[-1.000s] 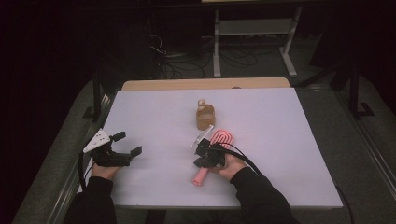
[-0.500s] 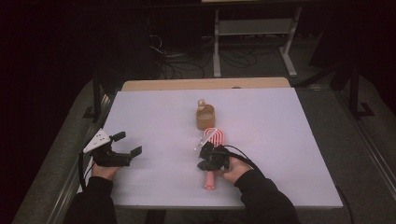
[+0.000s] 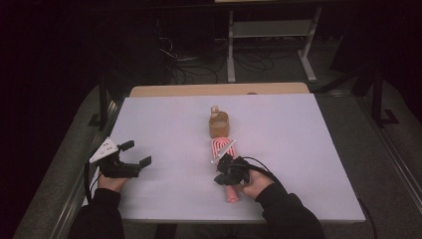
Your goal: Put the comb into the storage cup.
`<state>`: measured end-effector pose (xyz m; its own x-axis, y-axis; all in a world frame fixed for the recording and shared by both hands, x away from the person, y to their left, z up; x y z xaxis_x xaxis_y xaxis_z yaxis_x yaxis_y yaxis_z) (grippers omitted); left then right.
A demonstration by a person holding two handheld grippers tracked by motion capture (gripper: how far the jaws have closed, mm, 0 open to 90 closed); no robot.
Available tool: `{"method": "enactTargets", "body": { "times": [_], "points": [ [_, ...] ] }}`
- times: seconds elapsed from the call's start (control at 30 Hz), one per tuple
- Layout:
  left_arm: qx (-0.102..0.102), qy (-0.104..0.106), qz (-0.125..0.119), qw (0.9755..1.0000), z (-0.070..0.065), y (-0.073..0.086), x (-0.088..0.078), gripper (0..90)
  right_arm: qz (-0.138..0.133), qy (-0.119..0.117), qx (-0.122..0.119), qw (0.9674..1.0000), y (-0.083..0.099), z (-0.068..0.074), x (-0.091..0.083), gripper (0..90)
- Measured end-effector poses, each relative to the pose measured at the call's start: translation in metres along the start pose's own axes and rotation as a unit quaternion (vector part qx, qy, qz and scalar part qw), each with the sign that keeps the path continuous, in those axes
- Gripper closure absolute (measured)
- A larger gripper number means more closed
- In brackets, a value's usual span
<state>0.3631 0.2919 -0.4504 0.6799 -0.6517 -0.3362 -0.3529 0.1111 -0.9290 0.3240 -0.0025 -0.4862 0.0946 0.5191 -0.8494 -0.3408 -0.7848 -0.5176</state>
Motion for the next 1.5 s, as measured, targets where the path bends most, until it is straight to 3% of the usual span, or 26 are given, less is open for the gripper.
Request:
{"method": "enactTargets", "body": {
  "times": [1.0, 1.5],
  "points": [
    [-0.003, 0.000, -0.003, 1.0000, 0.000, -0.001, 0.000, 0.0, 0.007, 0.013, 0.022, 0.9997, 0.028, -0.011, -0.019, 88.1],
    [-0.002, 0.000, -0.001, 1.0000, 0.000, 0.000, 0.000, 0.0, 0.000, 0.027, 0.037, 0.9990, 0.035, -0.022, -0.037, 87.6]
  ]
}}
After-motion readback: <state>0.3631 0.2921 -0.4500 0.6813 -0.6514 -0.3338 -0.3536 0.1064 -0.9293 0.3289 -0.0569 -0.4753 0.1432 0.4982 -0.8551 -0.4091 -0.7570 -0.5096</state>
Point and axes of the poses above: each handheld gripper's, and its own axes: x roughly forward along the jaws, y roughly out of its underside, z roughly to its left, the point moved 7 cm from there along x, roughly forward along the jaws, and after that the axes turned 4 degrees about -x, right-handed, at the moved point
